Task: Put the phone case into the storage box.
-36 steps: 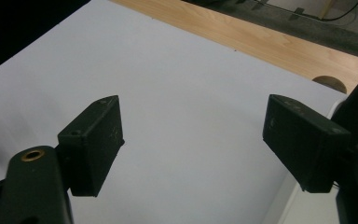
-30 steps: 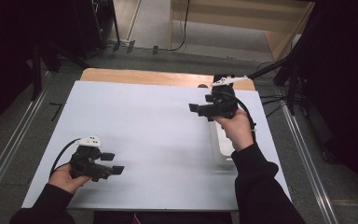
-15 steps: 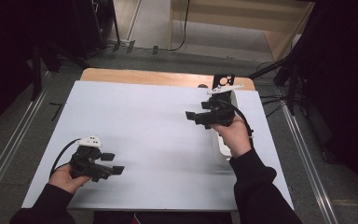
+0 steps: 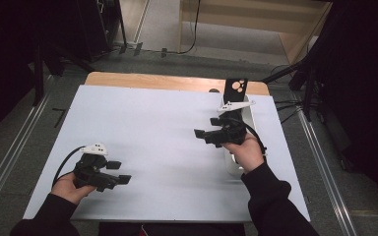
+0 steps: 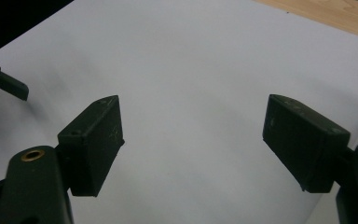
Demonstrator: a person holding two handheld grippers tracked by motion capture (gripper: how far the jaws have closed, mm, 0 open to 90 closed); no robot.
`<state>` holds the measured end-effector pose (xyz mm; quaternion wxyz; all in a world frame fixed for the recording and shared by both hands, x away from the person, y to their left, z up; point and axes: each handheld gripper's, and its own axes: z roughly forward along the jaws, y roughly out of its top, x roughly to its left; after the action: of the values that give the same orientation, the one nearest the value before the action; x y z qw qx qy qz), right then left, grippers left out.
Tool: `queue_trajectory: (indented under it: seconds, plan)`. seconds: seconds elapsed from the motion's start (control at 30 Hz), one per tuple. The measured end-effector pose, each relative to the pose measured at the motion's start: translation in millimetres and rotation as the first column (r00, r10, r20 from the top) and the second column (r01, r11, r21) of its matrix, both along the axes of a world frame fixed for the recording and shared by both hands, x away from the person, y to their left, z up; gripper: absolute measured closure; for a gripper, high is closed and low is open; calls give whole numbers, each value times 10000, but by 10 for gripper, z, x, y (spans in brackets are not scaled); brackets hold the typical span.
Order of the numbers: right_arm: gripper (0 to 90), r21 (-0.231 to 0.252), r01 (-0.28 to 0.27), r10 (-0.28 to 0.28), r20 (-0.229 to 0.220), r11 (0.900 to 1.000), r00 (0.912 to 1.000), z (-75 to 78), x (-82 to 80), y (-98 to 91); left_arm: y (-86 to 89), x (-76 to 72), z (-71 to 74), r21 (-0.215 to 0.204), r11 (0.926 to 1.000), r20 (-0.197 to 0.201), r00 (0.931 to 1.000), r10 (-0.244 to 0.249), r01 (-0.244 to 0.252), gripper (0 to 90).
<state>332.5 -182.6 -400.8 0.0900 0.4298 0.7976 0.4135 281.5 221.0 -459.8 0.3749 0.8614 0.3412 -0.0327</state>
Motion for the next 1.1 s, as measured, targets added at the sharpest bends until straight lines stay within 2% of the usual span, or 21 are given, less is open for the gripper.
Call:
queue_trajectory:
  seconds: [0.57, 1.1]
  plan:
    - [186, -168, -706, 707, 60, 9974, 9975, -169, -231, 53, -4, -6, 4, 31, 10000, 23, 10000, -63, 63, 270]
    - [186, -35, -1116, 1115, -212, 9937, 9935, -346, -436, 57, -11, -7, 1, 98, 9999, 8, 9999, -124, 124, 270]
